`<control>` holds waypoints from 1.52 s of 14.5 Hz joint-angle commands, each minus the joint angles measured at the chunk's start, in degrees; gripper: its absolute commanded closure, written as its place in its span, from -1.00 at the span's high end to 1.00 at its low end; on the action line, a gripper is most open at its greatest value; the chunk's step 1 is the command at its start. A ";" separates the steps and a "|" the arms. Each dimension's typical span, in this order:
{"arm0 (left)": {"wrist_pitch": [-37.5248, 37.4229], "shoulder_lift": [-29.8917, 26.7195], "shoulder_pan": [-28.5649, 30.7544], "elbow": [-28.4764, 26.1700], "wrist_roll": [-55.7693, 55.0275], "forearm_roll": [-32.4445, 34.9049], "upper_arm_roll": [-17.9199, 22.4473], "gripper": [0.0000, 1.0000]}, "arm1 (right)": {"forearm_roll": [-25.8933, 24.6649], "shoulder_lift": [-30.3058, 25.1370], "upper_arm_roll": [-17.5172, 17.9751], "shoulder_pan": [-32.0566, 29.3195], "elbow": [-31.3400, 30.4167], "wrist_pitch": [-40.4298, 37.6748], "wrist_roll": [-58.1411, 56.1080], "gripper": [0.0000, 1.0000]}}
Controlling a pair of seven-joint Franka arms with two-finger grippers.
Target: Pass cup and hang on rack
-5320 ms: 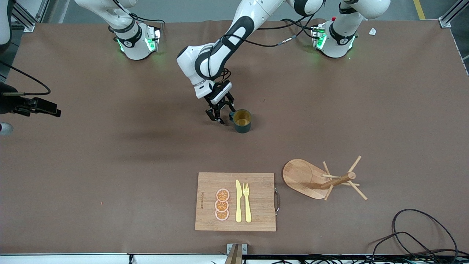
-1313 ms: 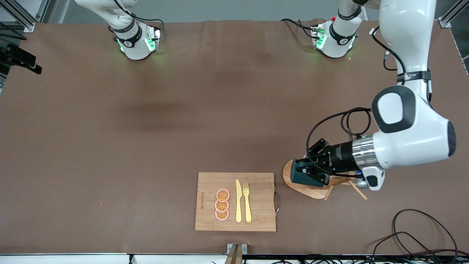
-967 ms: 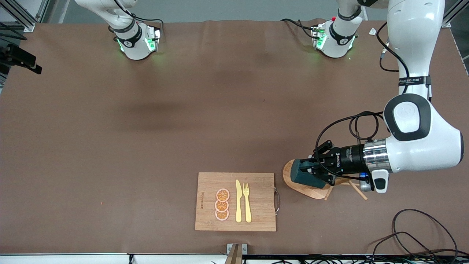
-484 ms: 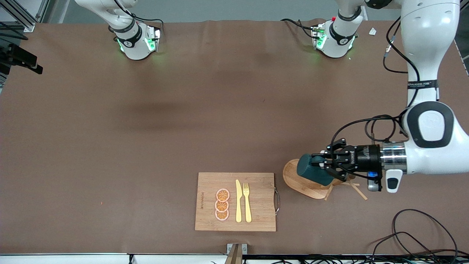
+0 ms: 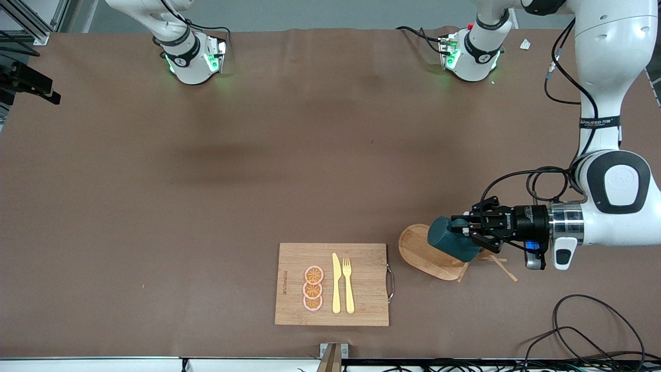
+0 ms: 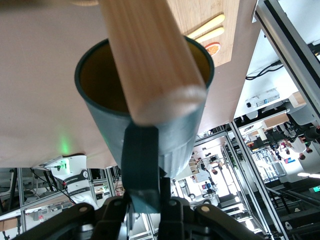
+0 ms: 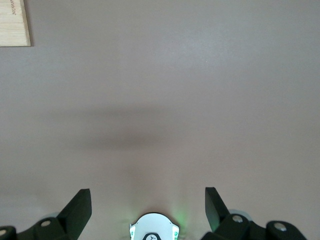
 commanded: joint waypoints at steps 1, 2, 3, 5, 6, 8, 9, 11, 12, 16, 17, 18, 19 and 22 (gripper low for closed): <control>-0.91 0.40 1.64 -0.34 3.33 -1.19 -0.57 -0.99 | -0.45 -0.81 0.27 -0.10 -0.47 0.06 -0.57 1.00; -1.43 0.93 2.60 -0.34 4.73 -1.19 -0.57 -0.99 | -0.45 -0.72 0.27 -0.10 -0.47 0.06 -0.57 1.00; -1.78 1.19 2.79 -0.34 5.10 -1.19 -0.57 -0.99 | -0.45 -0.72 0.27 -0.10 -0.47 0.06 -0.57 1.00; -1.79 1.19 2.79 -0.43 5.19 -1.28 -0.57 -0.97 | -0.45 -0.81 0.27 -0.10 -0.47 0.06 -0.57 1.00; -1.79 1.19 2.79 -0.43 4.58 -1.28 -0.57 -0.88 | -0.45 -0.81 0.27 -0.10 -0.47 0.06 -0.57 1.00; -1.79 1.19 2.70 -0.43 4.05 -1.28 -0.57 -0.35 | -0.45 -0.81 0.27 -0.19 -0.47 0.06 -0.57 1.00; -1.79 1.11 2.70 -0.34 3.70 -1.28 -0.57 -0.08 | -0.45 -0.81 0.27 -0.19 -0.47 0.06 -0.57 1.00; -1.79 0.67 2.61 -0.25 3.26 -1.02 -0.40 0.71 | -0.45 -0.81 0.27 -0.19 -0.47 -0.03 -0.57 1.00; -1.79 -0.20 2.53 -0.16 2.64 -0.75 -0.22 0.99 | -0.45 -0.81 0.27 -0.19 -0.47 0.06 -0.57 1.00; -1.79 -6.00 2.61 0.28 -4.03 3.02 -0.13 0.99 | -0.45 -0.81 0.27 -0.19 -0.47 -0.03 -0.57 1.00; -1.79 -6.97 2.61 0.28 -4.04 4.86 -0.04 0.99 | -0.36 -0.81 0.27 -0.19 -0.47 -0.03 -0.57 1.00; -1.79 -8.02 2.61 0.45 -3.61 8.96 -0.13 0.99 | -0.36 -0.81 0.27 -0.19 -0.47 -0.03 -0.57 1.00; -1.79 -8.90 2.53 0.98 -2.99 13.62 -0.39 0.99 | -0.36 -0.81 0.27 -0.19 -0.47 -0.03 -0.57 1.00; -1.79 -11.71 1.65 2.47 1.39 26.37 -0.66 0.99 | -0.36 -0.81 0.27 -0.19 -0.47 -0.03 -0.57 1.00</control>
